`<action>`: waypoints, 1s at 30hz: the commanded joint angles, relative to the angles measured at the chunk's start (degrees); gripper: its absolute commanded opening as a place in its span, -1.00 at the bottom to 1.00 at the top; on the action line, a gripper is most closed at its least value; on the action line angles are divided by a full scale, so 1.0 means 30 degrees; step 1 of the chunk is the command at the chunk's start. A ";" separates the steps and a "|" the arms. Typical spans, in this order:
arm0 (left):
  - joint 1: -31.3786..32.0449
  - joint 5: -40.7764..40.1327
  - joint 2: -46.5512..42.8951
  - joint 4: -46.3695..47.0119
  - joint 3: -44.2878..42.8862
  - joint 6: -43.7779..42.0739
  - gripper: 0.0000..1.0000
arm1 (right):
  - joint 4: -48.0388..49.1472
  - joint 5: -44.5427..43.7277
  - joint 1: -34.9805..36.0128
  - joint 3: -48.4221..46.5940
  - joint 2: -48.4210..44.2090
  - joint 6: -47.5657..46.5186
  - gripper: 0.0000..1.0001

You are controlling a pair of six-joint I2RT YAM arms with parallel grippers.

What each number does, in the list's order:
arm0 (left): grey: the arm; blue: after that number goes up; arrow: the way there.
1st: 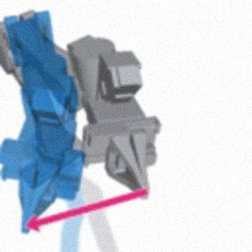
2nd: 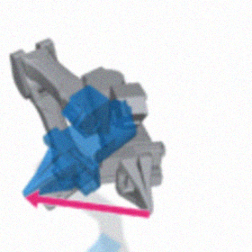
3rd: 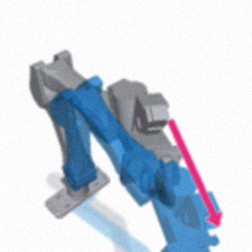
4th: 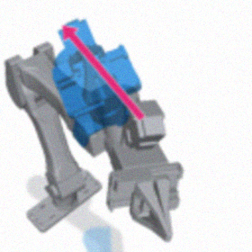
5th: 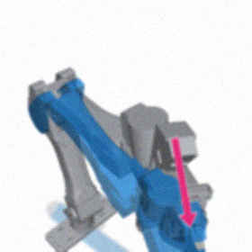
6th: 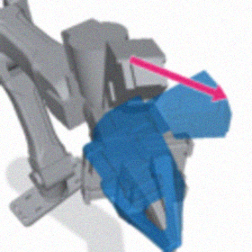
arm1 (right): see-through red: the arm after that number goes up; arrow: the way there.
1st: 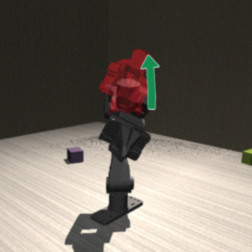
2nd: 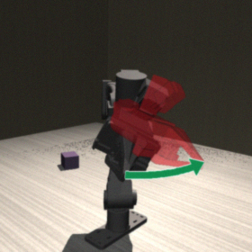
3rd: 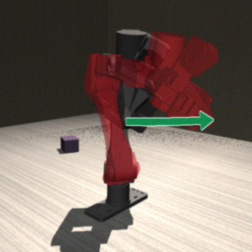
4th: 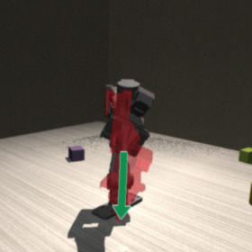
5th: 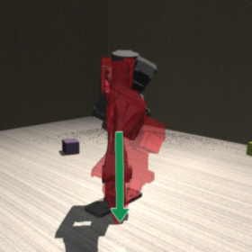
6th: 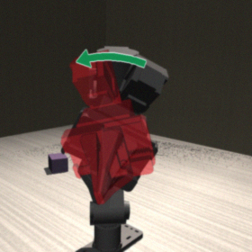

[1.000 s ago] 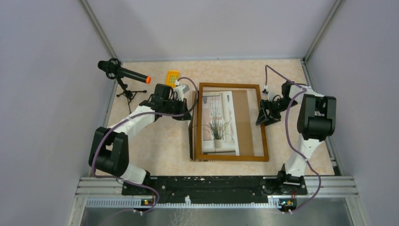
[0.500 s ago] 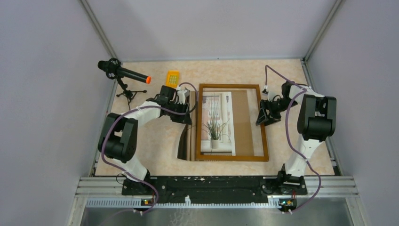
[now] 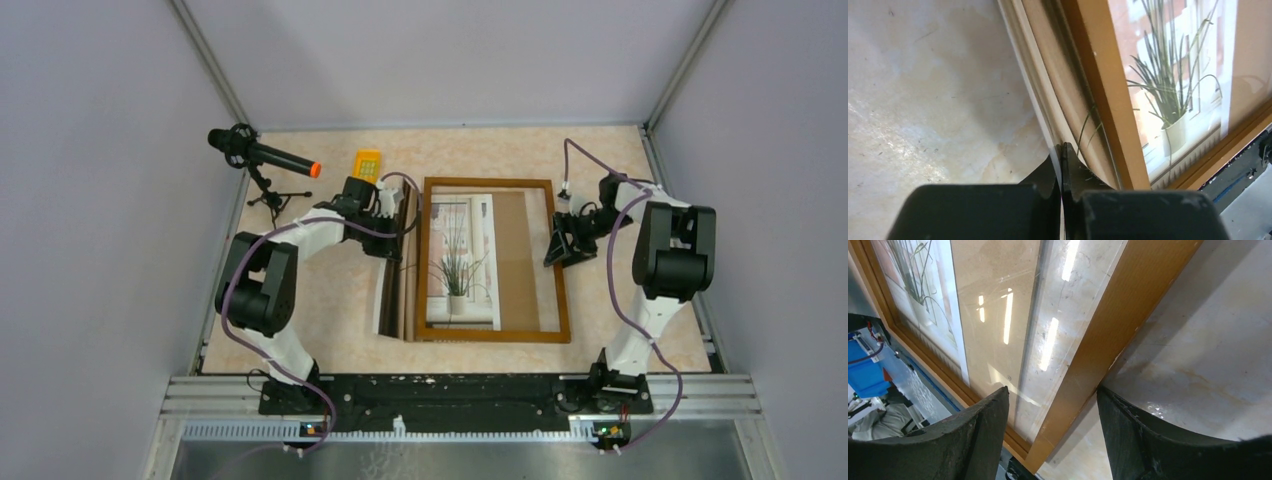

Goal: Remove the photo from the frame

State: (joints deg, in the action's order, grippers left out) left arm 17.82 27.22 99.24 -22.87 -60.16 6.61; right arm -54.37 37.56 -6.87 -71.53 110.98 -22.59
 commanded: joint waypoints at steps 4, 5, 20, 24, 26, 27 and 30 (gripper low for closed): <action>-0.0053 0.0563 -0.2836 -0.1649 -0.2615 -0.1047 -1.00 | 0.3098 -0.2665 0.0123 0.1520 0.0852 -0.1615 0.31; -0.0053 0.0370 -0.3270 -0.2020 -0.2903 -0.1210 -1.00 | 0.3124 -0.2562 0.0138 0.1592 0.0821 -0.1557 0.29; -0.0053 -0.0685 -0.7184 -0.3835 -0.8655 -0.2605 -1.00 | 0.3738 -0.1212 0.1696 0.2026 0.1135 -0.0336 0.22; -0.0031 0.0518 -0.6810 -0.3818 -0.9482 -0.1996 -1.00 | 0.3879 -0.0691 0.2188 0.1984 0.1317 0.0137 0.23; -0.0024 0.1168 -0.6703 -0.3361 -0.9574 -0.1271 -1.00 | 0.3935 -0.0598 0.2548 0.1986 0.1356 0.0286 0.23; -0.0024 0.1354 -0.6620 -0.3072 -0.9629 -0.0798 -1.00 | 0.3957 -0.0597 0.2723 0.1965 0.1342 0.0318 0.23; -0.0023 0.2358 -0.5872 -0.2441 -1.0557 0.0595 -1.00 | 0.3845 -0.0481 0.2741 0.1854 0.1284 0.0259 0.28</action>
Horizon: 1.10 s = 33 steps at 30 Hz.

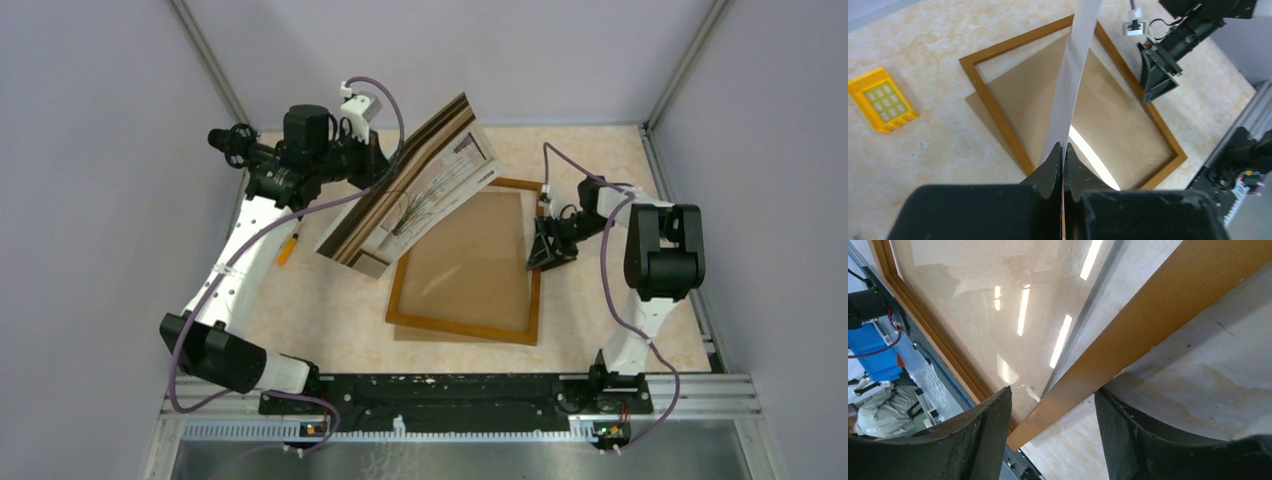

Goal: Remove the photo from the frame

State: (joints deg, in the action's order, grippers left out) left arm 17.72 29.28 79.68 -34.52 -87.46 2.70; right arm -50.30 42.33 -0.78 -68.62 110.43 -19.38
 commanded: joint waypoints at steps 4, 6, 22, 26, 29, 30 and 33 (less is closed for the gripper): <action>0.0013 0.3431 0.1824 0.3192 -0.2198 0.4662 -1.00 | 0.1873 -0.0872 0.0333 0.0226 0.0925 -0.1018 0.39; 0.0106 0.4289 0.2413 0.4045 -0.2470 0.5956 -1.00 | 0.1643 -0.0259 -0.0340 -0.0092 0.0400 -0.1195 0.43; 0.1588 0.5909 0.4391 0.8006 -0.3622 1.0623 -1.00 | 0.0430 0.0777 -0.2457 -0.0442 -0.0709 -0.2228 0.47; 0.1766 0.5794 0.4223 0.8041 -0.1301 1.1918 -1.00 | 0.0076 0.0949 -0.2697 -0.0831 -0.0875 -0.2242 0.47; 0.2000 0.3341 0.4316 0.6917 0.0883 1.2429 -1.00 | -0.0252 0.0976 -0.2923 -0.1049 -0.1078 -0.2279 0.47; 0.2034 0.2381 0.4385 0.6660 0.1600 1.2774 -1.00 | -0.0352 0.1005 -0.2960 -0.1137 -0.1110 -0.2306 0.47; 0.2099 0.1497 0.4758 0.7146 0.3845 1.2981 -1.00 | -0.0427 0.0995 -0.2963 -0.1184 -0.1108 -0.2305 0.47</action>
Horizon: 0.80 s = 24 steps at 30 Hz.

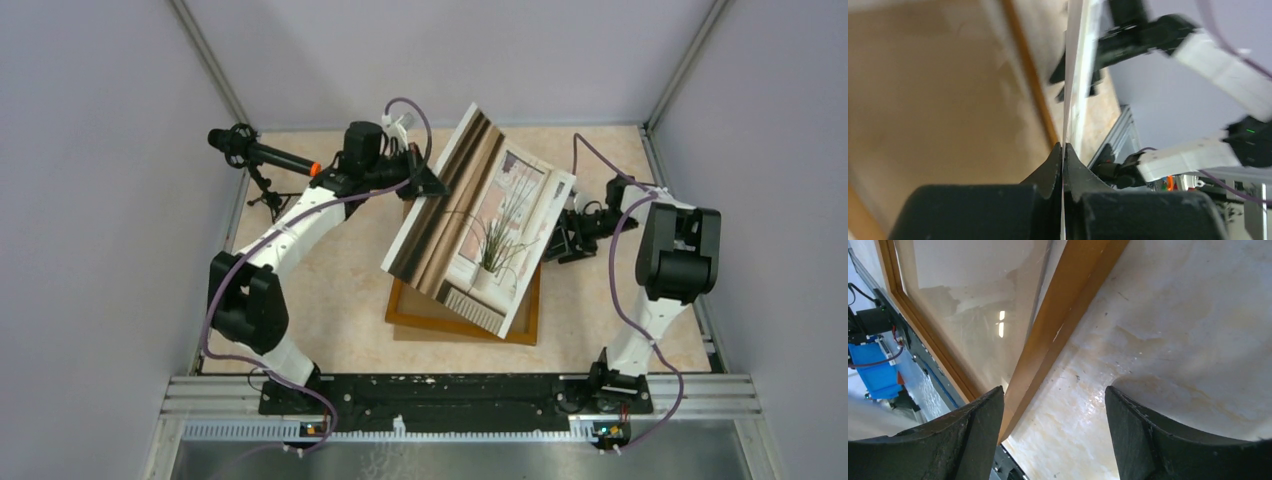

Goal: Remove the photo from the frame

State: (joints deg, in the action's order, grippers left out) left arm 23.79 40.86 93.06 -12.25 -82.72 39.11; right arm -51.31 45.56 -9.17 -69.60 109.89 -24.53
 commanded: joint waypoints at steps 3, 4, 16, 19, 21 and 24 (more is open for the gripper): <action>0.0042 -0.3336 0.0815 0.0739 0.3903 0.0990 -1.00 | 0.0117 -0.0185 -0.0163 -0.0675 -0.0845 -0.0443 0.47; 0.0039 -0.3612 0.0950 0.1161 0.4392 0.1167 -1.00 | 0.0185 -0.0165 -0.0166 -0.0580 -0.0834 -0.0395 0.47; -0.0342 -0.6147 0.3260 0.3179 0.7385 0.1971 -1.00 | 0.0759 -0.0216 -0.0153 0.0094 -0.0570 -0.0209 0.45; -0.0277 -0.8096 0.3611 0.1845 0.7003 0.2036 -1.00 | 0.0938 -0.0234 -0.0136 0.0213 -0.0412 -0.0154 0.45; -0.0280 -0.8703 0.3789 0.1418 0.6787 0.2045 -1.00 | 0.0961 -0.0202 -0.0110 0.0211 -0.0286 -0.0138 0.44; -0.0244 -0.9080 0.3873 0.1185 0.6726 0.2155 -0.94 | 0.1183 -0.0375 -0.0036 0.0289 -0.0249 -0.0068 0.44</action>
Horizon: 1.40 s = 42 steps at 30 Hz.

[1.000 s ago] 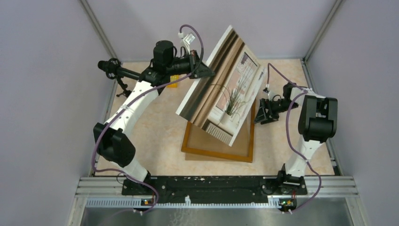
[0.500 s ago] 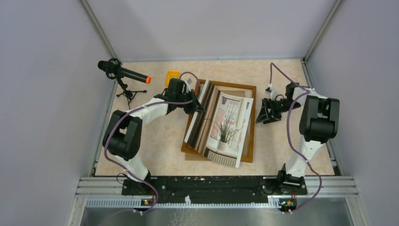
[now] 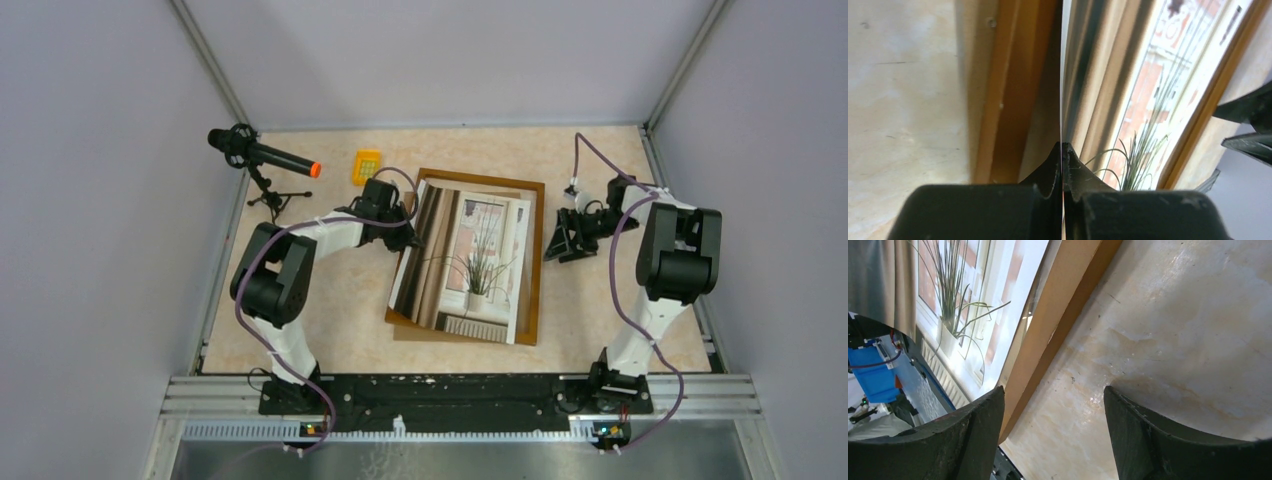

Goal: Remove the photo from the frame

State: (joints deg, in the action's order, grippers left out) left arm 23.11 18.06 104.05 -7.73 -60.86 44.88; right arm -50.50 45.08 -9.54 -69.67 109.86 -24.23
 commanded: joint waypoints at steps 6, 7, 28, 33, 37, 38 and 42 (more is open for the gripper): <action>0.1457 -0.0373 -0.0325 0.0495 -0.1069 -0.1400 0.00 | 0.0896 -0.0606 0.0330 -0.0142 0.0107 -0.0030 0.44; 0.1735 -0.0449 -0.0696 0.0342 -0.1336 -0.1957 0.30 | 0.0837 -0.0678 0.0338 -0.0224 0.0116 -0.0053 0.44; 0.3365 -0.6711 -0.4830 -0.7439 -0.7748 -1.4379 0.97 | -0.0367 -0.1448 0.0490 -0.3086 -0.1825 0.0133 0.66; 0.2876 -0.3642 -0.4372 -0.9831 -1.0645 -1.6734 0.97 | -0.1087 -0.1565 0.1052 -0.4496 -0.2968 0.0237 0.97; 0.2371 -0.1707 -0.4637 -1.0625 -1.1390 -1.8038 0.97 | -0.1212 -0.1519 0.1657 -0.5122 -0.4419 0.0593 0.98; 0.2069 -0.1366 -0.4615 -1.0936 -1.1497 -1.7997 0.97 | -0.1199 -0.1502 0.1818 -0.5094 -0.4844 0.0681 0.98; -0.0290 0.3145 -0.4564 -1.2116 -1.1194 -1.7937 0.97 | -0.0881 -0.0590 0.2244 -0.4026 -0.6850 0.1003 0.98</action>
State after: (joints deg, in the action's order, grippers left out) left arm 28.34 14.57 91.98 -39.03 -93.93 -6.66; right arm -53.19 40.47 -3.99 -82.59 96.25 -22.39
